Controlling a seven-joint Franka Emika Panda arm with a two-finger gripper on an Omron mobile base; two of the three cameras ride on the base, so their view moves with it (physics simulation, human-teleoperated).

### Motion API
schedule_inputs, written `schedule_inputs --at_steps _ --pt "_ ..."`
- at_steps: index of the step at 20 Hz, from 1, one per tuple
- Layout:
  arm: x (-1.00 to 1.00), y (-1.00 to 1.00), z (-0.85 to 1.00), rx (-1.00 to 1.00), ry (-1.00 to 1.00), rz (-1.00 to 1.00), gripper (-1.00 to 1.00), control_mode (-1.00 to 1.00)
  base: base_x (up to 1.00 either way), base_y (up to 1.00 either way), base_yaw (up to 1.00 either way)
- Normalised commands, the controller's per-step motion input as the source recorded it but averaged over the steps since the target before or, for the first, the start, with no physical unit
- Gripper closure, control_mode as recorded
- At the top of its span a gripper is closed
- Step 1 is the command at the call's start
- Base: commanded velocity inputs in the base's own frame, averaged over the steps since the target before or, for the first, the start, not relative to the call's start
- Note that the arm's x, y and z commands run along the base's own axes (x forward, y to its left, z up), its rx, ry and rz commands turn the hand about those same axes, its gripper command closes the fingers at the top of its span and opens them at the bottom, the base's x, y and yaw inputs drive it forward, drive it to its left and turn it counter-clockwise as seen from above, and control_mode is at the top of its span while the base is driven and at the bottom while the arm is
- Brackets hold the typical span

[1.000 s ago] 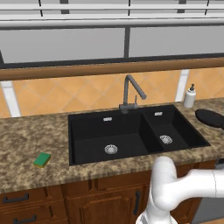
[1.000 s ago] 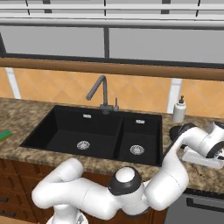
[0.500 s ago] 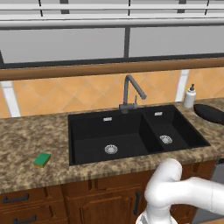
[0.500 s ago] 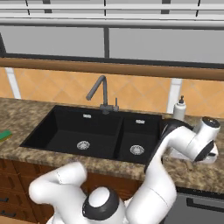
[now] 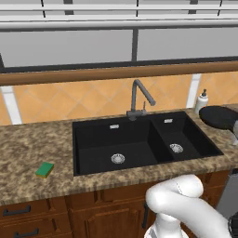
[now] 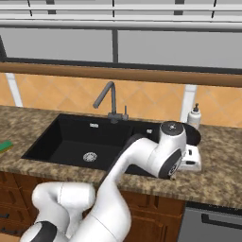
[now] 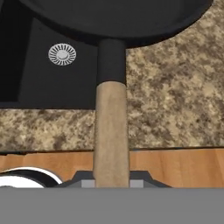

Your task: Pick the pan and sponge and place them into the sink. Then turn on the water.

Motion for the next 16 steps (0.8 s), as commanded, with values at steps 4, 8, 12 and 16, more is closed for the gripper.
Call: schedule_inputs --at_steps 4,8,12,16 --pt "-0.18 0.98 0.58 -0.08 0.00 0.14 1.00 -1.00 0.00 0.00 0.00" --pt "0.00 0.87 0.32 0.00 0.05 0.27 1.00 -1.00 0.00 0.00 0.00" --pt "0.00 0.78 0.21 0.00 0.02 0.26 1.00 -1.00 0.00 0.00 0.00" --pt "0.00 0.66 0.20 0.00 0.00 0.18 1.00 -1.00 0.00 0.00 0.00"
